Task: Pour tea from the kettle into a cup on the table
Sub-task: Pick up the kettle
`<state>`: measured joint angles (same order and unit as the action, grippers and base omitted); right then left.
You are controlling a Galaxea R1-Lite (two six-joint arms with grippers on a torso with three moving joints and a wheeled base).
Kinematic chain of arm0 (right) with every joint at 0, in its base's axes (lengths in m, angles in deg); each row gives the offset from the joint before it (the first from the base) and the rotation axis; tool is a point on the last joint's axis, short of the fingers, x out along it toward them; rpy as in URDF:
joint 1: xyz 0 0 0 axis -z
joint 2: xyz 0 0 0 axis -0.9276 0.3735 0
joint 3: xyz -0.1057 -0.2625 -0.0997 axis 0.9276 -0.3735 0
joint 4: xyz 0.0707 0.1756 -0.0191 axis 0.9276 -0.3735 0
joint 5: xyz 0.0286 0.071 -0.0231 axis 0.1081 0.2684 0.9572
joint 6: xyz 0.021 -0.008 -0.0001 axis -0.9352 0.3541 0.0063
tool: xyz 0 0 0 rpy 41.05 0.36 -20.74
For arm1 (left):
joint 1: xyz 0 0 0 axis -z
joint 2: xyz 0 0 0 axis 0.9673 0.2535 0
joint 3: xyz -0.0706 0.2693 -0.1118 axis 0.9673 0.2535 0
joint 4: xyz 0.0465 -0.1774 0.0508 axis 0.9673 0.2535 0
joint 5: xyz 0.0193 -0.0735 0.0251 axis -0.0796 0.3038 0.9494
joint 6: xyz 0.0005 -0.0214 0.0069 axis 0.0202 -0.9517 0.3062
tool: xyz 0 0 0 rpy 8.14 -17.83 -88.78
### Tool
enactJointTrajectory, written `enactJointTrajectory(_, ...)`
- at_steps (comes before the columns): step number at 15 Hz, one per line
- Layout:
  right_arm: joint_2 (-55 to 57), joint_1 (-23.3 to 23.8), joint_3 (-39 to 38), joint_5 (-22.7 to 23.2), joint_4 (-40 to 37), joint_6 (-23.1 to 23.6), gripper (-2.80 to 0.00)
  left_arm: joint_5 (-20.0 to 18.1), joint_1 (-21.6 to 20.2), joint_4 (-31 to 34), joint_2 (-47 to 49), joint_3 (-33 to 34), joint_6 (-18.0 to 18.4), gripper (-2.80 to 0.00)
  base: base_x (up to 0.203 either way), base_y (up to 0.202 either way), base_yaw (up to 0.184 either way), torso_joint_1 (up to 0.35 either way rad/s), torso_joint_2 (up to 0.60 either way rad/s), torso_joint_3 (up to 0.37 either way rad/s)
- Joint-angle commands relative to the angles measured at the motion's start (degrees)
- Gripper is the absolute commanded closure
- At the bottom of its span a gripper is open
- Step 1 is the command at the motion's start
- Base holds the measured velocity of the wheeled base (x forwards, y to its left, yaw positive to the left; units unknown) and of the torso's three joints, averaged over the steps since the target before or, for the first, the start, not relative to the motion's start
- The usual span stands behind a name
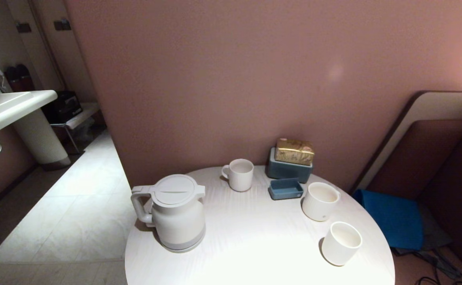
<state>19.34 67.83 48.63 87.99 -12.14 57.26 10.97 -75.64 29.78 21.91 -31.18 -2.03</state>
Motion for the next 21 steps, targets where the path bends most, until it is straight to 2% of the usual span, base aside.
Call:
enactJointTrajectory(1, 0.1, 0.0, 0.0, 0.0, 0.0, 0.0, 0.00, 0.0, 0.0, 0.0, 0.0, 0.1, 0.0, 0.00, 0.000, 0.000, 0.000, 0.000, 0.00, 0.000)
enactJointTrajectory(11, 0.1, 0.0, -0.1, 0.0, 0.0, -0.1, 0.00, -0.1, 0.0, 0.0, 0.0, 0.0, 0.6, 0.00, 0.000, 0.000, 0.000, 0.000, 0.00, 0.000)
enactJointTrajectory(15, 0.1, 0.0, 0.0, 0.0, 0.0, -0.1, 0.00, 1.9, 0.0, -0.3, 0.0, 0.2, -2.3, 0.00, 0.000, 0.000, 0.000, 0.000, 0.00, 0.000)
enactJointTrajectory(21, 0.1, 0.0, -0.1, 0.0, 0.0, -0.4, 0.00, 1.9, 0.0, -0.3, 0.0, 0.1, -2.3, 0.00, 0.000, 0.000, 0.000, 0.000, 0.00, 0.000)
